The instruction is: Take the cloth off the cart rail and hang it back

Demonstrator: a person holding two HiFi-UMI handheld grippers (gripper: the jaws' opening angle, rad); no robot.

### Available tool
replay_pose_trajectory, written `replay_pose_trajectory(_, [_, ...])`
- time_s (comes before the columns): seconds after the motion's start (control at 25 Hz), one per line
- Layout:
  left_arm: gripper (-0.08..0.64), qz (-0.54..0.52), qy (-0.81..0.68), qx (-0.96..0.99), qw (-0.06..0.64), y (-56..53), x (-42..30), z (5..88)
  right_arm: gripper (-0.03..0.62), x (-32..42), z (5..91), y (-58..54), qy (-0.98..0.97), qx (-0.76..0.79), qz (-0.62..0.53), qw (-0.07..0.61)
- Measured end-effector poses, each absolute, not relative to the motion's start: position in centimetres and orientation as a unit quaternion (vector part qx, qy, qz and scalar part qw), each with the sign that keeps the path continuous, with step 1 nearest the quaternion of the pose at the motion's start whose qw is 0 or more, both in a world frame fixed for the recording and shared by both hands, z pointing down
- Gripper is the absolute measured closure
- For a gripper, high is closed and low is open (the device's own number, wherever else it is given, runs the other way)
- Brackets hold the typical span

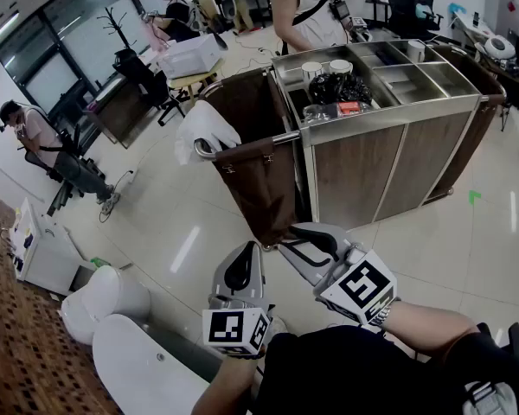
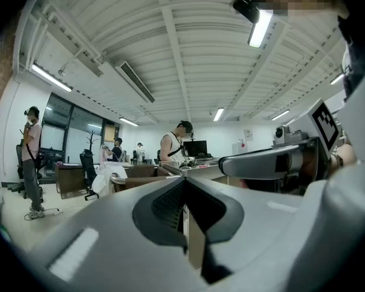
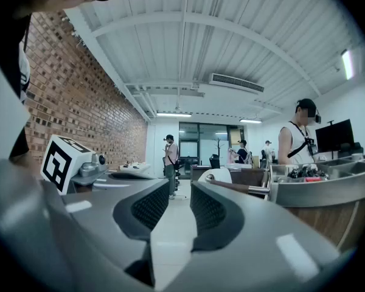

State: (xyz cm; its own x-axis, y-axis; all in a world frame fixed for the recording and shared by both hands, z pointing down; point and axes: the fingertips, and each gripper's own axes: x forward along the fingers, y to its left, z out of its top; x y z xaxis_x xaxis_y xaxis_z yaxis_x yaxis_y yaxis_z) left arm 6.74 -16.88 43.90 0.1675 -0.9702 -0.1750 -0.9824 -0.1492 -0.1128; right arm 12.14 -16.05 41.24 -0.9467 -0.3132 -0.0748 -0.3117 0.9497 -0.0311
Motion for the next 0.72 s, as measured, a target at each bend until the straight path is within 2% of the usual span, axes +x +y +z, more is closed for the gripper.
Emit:
replay_pose_trajectory(0.4, [0.557,0.042,0.661,-0.741,0.111,-19.8,0.6,42.8,0.43,6.5,39.5,-19.9,0.987,-0.139,0.063,0.045])
replay_pose_trajectory(0.6, [0.557,0.053,0.673,-0.729,0.108,-22.2,-5.9,43.2,0.415,-0.4,39.4,-21.3,0.991,-0.122,0.04,0.034])
replay_pose_trajectory(0.72, [0.557,0.057,0.682,-0.722,0.101,-23.9,-11.0,43.3,0.388,-5.8,39.4,-23.5,0.987,-0.105,0.121,0.026])
